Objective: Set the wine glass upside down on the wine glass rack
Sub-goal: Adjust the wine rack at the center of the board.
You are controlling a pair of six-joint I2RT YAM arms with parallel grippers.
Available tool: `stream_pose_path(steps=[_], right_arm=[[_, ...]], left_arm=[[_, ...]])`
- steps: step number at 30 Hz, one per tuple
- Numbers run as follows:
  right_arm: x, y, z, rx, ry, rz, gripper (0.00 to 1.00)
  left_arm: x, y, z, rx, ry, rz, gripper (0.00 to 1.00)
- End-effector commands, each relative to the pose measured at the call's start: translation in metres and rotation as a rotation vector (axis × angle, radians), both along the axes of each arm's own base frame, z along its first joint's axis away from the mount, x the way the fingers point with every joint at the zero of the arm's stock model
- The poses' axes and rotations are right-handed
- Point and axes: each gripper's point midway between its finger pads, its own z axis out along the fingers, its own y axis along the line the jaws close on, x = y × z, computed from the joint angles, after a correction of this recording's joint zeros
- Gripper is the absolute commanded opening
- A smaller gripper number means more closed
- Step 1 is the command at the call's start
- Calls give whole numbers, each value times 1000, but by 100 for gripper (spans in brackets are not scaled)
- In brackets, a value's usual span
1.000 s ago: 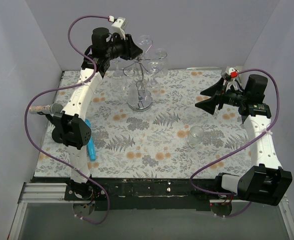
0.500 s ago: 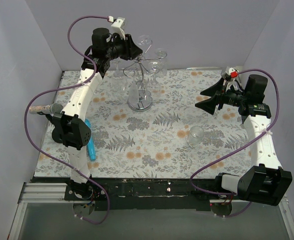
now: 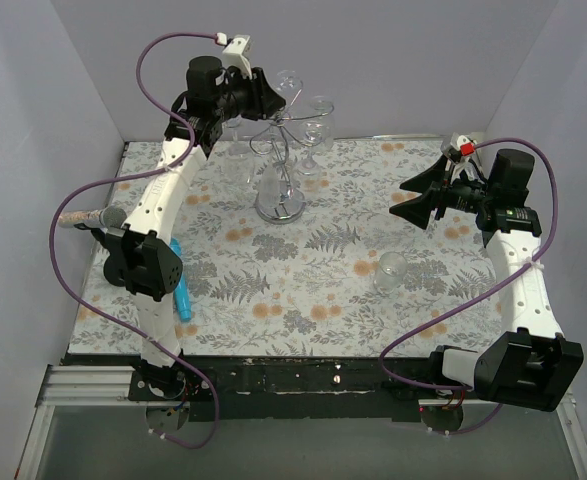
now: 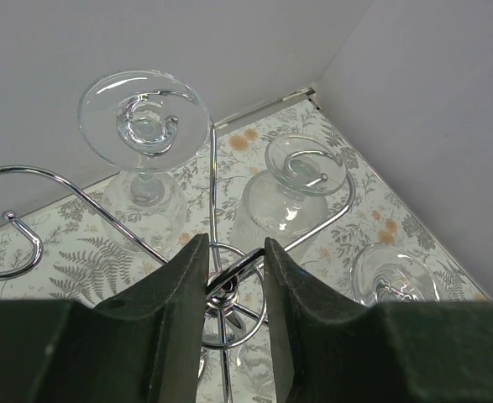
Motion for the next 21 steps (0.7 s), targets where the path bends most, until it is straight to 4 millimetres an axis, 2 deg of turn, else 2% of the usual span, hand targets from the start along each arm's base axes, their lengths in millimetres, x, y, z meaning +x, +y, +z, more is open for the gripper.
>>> stream_pose_path(steps=[1, 12, 21], right_arm=[[-4, 0, 11, 2, -50, 13, 85], [-5, 0, 12, 3, -54, 12, 85], [-5, 1, 12, 4, -52, 13, 85]], left_arm=[[-33, 11, 87, -71, -169, 64, 0], [-43, 3, 95, -50, -198, 138, 0], [-46, -2, 90, -44, -176, 194, 0]])
